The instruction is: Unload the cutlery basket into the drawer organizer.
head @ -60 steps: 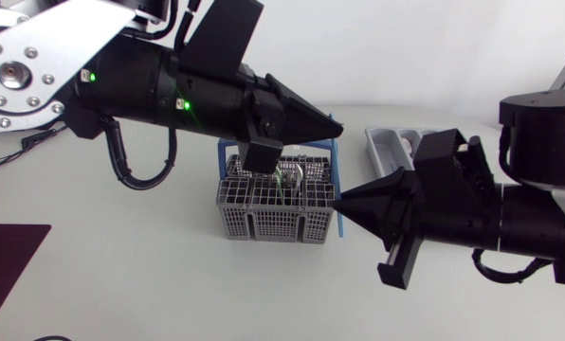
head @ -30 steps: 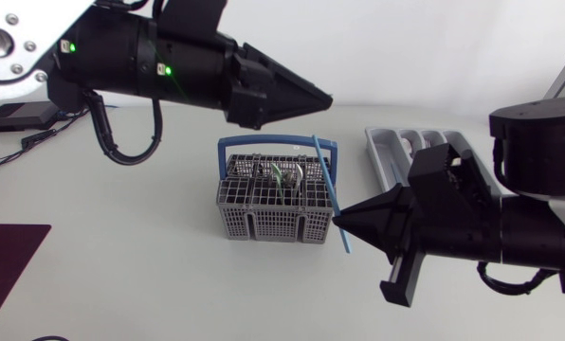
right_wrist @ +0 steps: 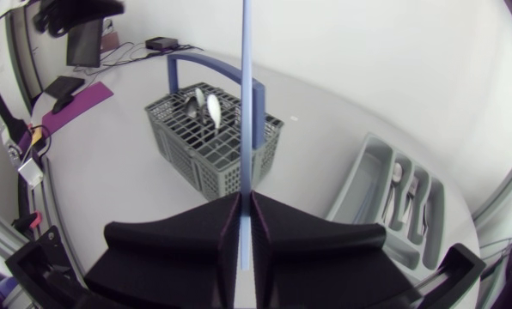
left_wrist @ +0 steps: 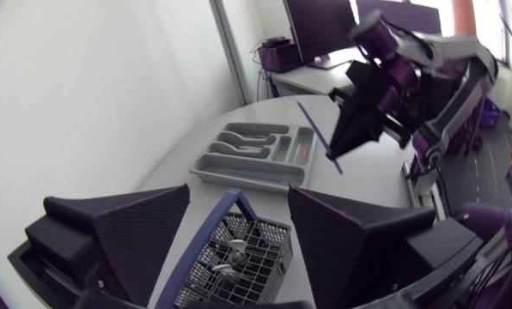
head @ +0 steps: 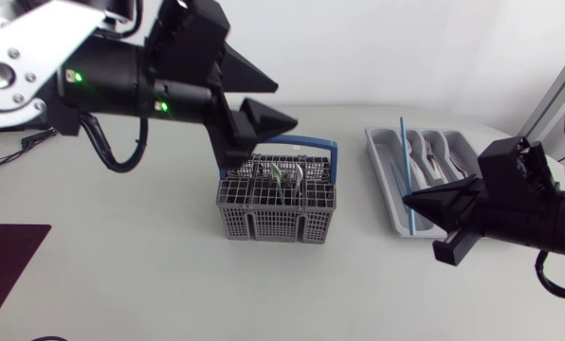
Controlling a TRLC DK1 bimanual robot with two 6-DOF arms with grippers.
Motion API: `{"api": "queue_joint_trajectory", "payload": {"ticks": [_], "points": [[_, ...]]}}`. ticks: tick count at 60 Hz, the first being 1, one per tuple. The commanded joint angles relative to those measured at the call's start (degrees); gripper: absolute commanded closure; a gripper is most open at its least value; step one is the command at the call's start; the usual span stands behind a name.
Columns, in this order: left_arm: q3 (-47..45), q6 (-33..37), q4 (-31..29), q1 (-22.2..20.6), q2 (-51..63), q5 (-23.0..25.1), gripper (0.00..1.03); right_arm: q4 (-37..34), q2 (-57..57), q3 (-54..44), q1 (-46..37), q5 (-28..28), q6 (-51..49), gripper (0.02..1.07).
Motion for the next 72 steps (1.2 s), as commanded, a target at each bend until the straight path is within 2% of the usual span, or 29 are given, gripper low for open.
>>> {"api": "queue_joint_trajectory", "payload": {"ticks": [1, 12, 23, 40, 63, 65, 72], "points": [[-3.98, 8.77, 1.51, -2.43, -0.73, -2.62, 0.07, 1.79, 4.35, -1.08, -4.51, -0.41, -0.72, 1.01], [-5.39, 18.87, 1.33, -5.68, 3.05, -8.95, 0.07, 7.42, 18.59, 2.35, -13.21, 0.73, 0.51, 1.01], [-3.1, 28.37, -1.57, -6.39, 7.18, -11.59, 0.07, 11.37, 33.71, 8.42, -14.35, 5.57, 4.56, 1.01], [4.9, 37.51, -9.66, -6.47, 12.71, -13.34, 0.07, 11.72, 50.85, 20.19, -13.21, 11.19, 9.21, 1.01], [8.5, 49.72, -12.64, -7.18, 17.2, -18.88, 0.09, 9.35, 64.12, 30.39, -12.15, 13.74, 10.62, 0.92], [8.76, 50.69, -12.82, -7.35, 17.46, -19.41, 0.09, 8.91, 64.56, 31.0, -12.06, 14.18, 10.88, 0.87], [9.64, 53.33, -13.61, -7.97, 18.6, -20.38, 0.1, 8.03, 64.91, 31.97, -11.98, 14.62, 11.15, 0.56]]}}
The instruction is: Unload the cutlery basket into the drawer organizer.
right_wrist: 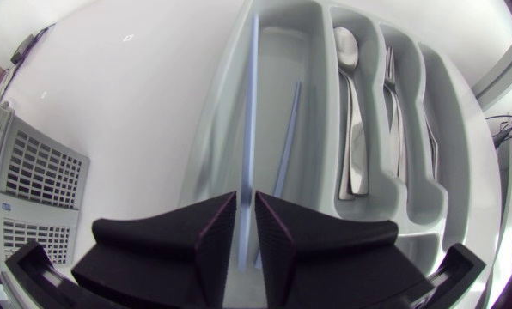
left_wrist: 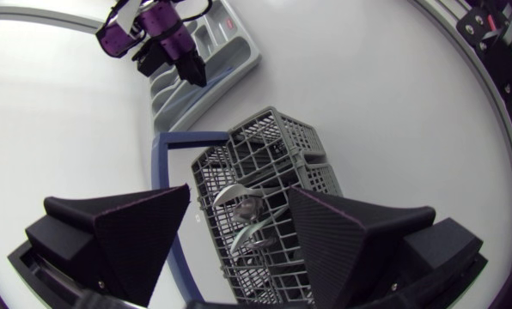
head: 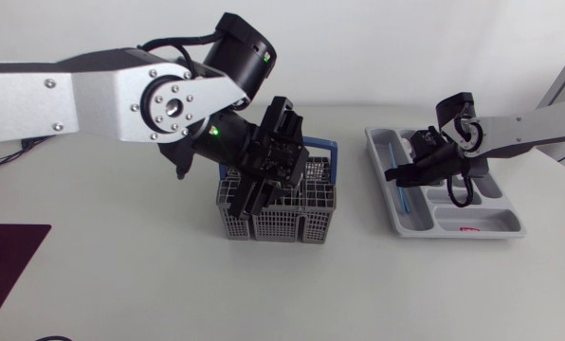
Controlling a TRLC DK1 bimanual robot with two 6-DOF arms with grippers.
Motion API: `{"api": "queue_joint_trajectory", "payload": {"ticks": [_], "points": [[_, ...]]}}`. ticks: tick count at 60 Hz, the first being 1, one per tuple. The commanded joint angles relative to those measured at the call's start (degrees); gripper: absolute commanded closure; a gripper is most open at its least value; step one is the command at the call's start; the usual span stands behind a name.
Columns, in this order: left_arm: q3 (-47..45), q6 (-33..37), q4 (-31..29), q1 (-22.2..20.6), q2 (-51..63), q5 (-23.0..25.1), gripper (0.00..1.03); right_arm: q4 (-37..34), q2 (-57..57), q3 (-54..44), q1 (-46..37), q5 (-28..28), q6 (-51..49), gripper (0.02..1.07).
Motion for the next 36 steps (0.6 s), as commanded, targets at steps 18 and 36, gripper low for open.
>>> {"api": "queue_joint_trajectory", "payload": {"ticks": [18, 36], "points": [[2.26, 10.98, 1.24, -1.17, 2.9, -3.78, 0.23, -0.75, -4.01, -3.9, 0.92, 0.52, 0.7, 0.27], [0.67, 16.78, 4.84, -2.32, 3.95, -7.3, 0.43, 0.74, -11.75, -9.7, 2.5, 0.43, -0.27, 0.23]]}}
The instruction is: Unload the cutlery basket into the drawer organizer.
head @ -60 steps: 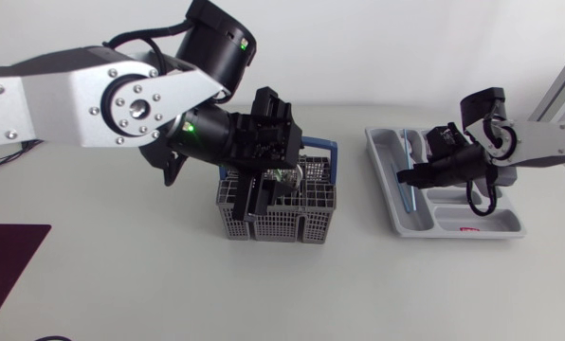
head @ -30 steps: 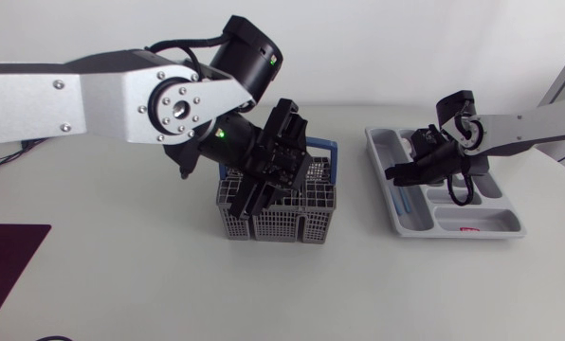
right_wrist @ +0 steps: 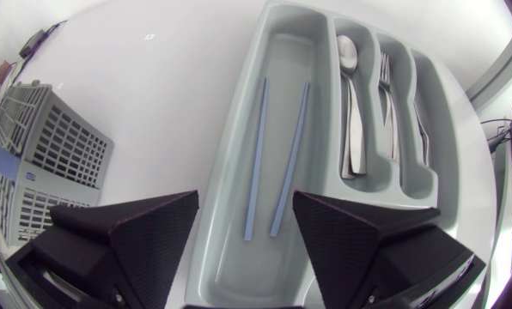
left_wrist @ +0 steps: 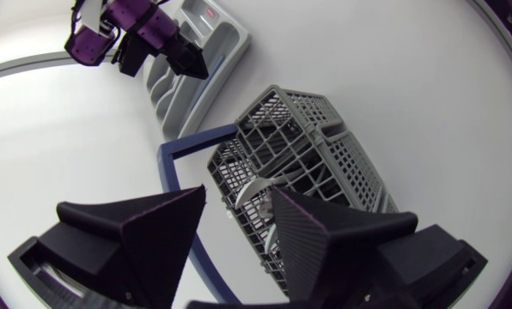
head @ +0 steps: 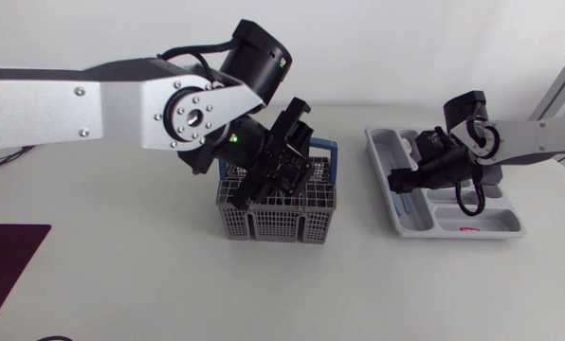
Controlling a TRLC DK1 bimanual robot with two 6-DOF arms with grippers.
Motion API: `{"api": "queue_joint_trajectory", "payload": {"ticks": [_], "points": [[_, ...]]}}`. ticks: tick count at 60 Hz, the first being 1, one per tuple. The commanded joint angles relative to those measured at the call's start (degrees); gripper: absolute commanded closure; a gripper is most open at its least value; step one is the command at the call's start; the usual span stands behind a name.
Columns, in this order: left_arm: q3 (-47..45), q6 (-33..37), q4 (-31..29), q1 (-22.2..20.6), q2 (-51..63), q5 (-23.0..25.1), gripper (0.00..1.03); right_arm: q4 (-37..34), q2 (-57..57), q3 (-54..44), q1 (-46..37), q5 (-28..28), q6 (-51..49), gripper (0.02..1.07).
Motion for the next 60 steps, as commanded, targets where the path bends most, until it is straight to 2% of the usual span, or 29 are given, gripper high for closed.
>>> {"api": "queue_joint_trajectory", "payload": {"ticks": [1, 8, 10, 19, 23, 29, 40, 60], "points": [[0.11, 3.67, 0.71, -0.65, 1.66, -0.94, 0.43, 0.3, -3.42, -2.69, 1.13, 0.28, -0.31, 0.22], [0.28, 5.52, 1.33, -1.09, 2.62, -2.52, 0.44, 0.74, -8.17, -5.5, 2.62, 0.81, -0.49, 0.2], [0.19, 6.13, 1.68, -1.01, 2.89, -2.69, 0.48, 0.66, -9.58, -6.21, 3.15, 0.98, -0.4, 0.17], [-0.16, 7.8, 3.7, -1.36, 3.68, -4.1, 0.48, 0.48, -14.41, -8.31, 4.56, 1.16, -0.31, 0.17], [-1.48, 10.0, 6.16, -1.45, 4.03, -5.68, 0.6, 0.39, -16.17, -9.55, 5.08, 1.16, -0.31, 0.15], [-2.71, 11.84, 8.01, -1.62, 4.12, -7.0, 0.65, 0.39, -17.75, -10.69, 5.52, 1.16, -0.23, 0.15], [-3.23, 13.08, 8.27, -2.32, 4.03, -8.76, 0.65, 0.3, -19.33, -11.83, 5.61, 1.16, -0.4, 0.15], [-2.18, 13.43, 5.28, -2.59, 4.12, -10.6, 0.65, 0.48, -21.18, -13.32, 5.61, 0.98, -0.67, 0.15]]}}
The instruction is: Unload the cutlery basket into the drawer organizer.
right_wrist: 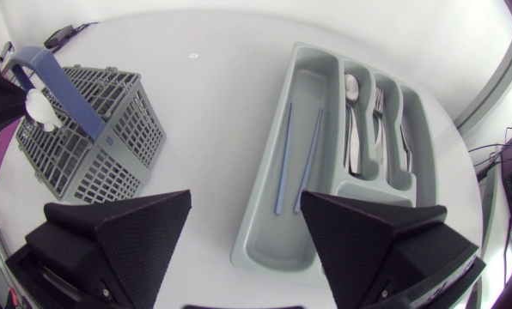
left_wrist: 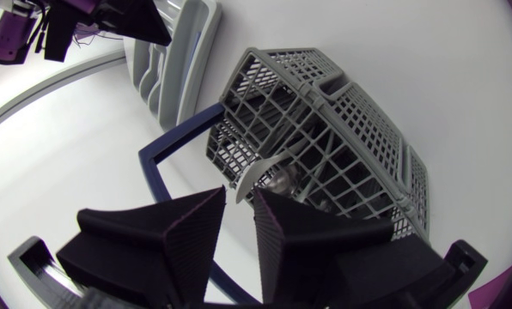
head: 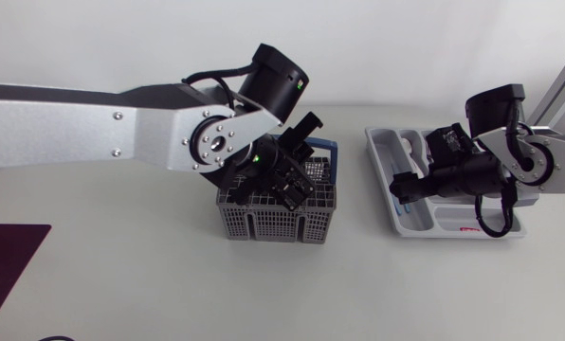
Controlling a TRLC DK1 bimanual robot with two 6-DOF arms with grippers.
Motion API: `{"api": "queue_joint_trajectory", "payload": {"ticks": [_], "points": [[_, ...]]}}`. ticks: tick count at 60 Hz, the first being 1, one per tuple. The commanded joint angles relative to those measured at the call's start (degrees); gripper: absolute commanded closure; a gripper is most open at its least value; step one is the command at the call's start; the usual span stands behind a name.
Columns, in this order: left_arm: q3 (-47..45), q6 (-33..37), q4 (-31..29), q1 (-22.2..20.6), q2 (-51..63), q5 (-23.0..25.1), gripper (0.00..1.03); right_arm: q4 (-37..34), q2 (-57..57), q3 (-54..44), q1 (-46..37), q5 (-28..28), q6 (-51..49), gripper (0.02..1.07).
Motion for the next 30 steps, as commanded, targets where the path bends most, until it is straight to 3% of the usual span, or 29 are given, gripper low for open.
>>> {"api": "queue_joint_trajectory", "payload": {"ticks": [1, 27, 30], "points": [[-0.45, 1.97, -0.64, -0.45, 1.58, -0.62, 0.65, 0.09, -1.27, -1.28, 0.43, -0.09, -0.56, 0.15], [1.13, 2.59, -0.38, -0.53, 4.92, -1.32, 0.65, 0.17, -2.41, -2.69, 0.69, -0.26, -0.91, 0.15], [1.3, 2.68, -0.38, -0.53, 5.36, -1.32, 0.7, 0.17, -2.41, -2.69, 0.69, -0.26, -0.91, 0.15]]}}
